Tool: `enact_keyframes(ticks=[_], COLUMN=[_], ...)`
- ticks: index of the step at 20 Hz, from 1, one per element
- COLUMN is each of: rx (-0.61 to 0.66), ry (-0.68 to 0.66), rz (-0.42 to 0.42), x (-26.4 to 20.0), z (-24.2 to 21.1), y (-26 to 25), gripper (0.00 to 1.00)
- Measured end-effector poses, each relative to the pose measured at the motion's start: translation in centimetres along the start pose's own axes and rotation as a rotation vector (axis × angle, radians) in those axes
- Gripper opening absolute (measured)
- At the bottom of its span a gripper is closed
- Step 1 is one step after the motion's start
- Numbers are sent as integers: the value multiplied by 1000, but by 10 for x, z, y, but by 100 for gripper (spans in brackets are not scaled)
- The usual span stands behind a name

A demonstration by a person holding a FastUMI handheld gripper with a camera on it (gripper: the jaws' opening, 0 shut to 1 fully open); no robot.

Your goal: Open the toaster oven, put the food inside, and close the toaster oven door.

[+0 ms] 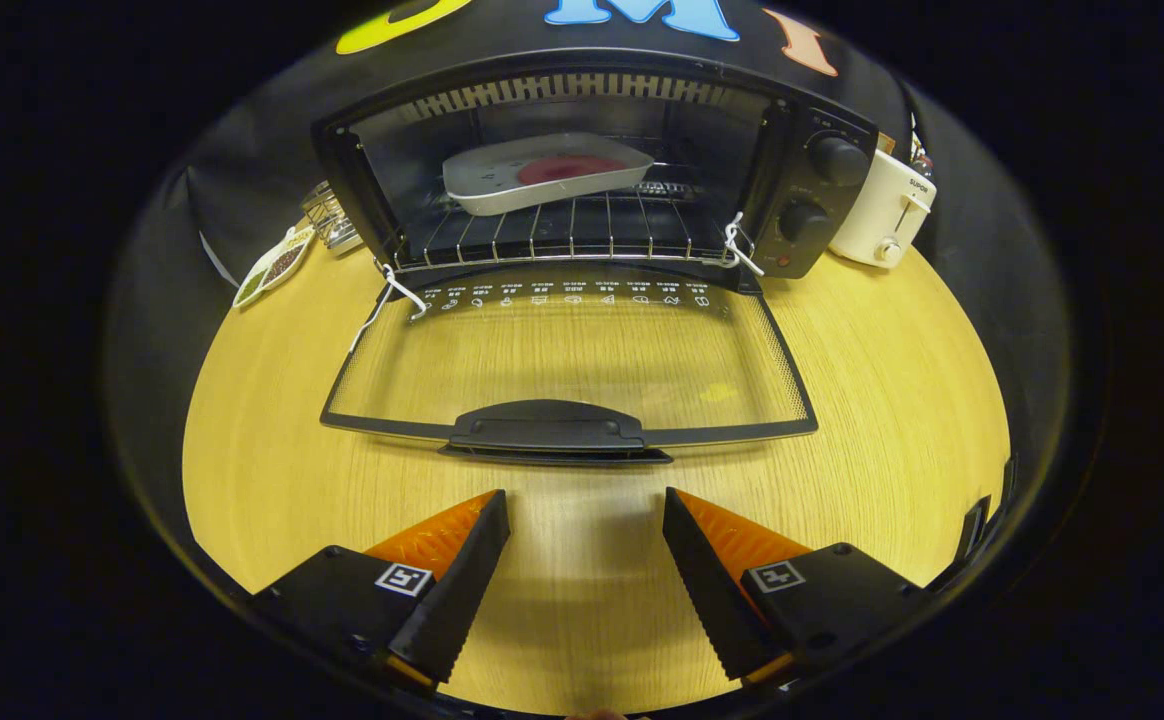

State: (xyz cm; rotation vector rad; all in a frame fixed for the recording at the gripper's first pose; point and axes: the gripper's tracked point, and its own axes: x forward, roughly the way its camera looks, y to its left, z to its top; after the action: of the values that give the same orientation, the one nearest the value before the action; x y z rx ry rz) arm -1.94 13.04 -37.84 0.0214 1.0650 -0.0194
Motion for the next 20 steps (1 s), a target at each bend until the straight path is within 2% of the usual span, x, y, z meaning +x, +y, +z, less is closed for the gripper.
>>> enact_keyframes(ticks=[6, 10, 13, 20], rx=[14, 35, 20, 125], ry=[-23, -26, -67, -242], rz=[-7, 21, 34, 101], x=[11, 3, -15, -67], z=[11, 14, 21, 65], y=[1, 1, 1, 5], gripper=[99, 98, 98, 98])
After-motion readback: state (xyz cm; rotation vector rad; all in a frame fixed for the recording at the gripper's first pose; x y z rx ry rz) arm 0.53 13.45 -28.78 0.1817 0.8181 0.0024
